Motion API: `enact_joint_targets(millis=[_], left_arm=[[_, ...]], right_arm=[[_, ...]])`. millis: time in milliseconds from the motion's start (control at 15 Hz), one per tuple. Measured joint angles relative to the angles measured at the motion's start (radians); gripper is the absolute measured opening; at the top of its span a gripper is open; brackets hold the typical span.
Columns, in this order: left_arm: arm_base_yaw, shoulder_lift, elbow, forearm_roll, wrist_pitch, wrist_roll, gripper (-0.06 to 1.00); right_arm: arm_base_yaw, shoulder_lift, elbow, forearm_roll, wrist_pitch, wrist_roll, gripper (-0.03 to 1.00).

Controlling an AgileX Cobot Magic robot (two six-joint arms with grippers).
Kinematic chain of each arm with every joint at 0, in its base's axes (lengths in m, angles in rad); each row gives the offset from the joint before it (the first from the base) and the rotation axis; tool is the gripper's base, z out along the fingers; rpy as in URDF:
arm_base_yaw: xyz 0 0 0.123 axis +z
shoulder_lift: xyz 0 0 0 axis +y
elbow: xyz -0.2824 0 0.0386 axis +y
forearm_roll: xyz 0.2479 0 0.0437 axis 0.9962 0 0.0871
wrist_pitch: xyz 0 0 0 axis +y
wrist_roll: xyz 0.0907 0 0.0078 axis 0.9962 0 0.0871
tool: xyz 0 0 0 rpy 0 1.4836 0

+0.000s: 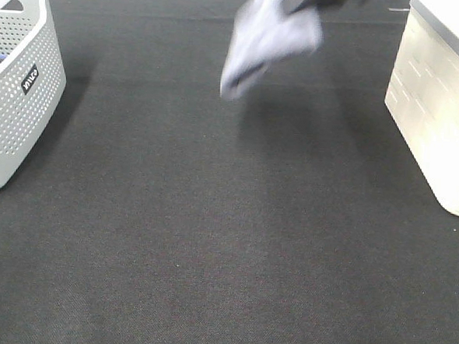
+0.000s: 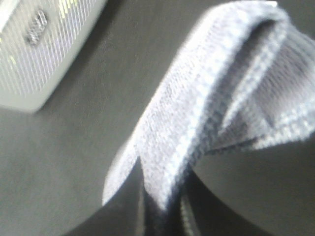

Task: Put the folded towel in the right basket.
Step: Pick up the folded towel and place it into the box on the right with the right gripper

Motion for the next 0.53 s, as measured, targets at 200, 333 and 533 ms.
enact_joint_targets(millis=[200,333,533], left_arm=[[0.000,0.000,0.000,0.000,0.000,0.000,0.97],[0.000,0.000,0.000,0.000,0.000,0.000,0.97],[0.000,0.000,0.000,0.000,0.000,0.000,0.97]], right_arm=[[-0.124,-0.136,0.000,-0.073,0.025,0.007,0.09],[-0.246,-0.210,0.000,-0.124,0.031,0.015,0.09],[-0.383,-0.248,0.000,-0.193,0.031,0.102,0.09]])
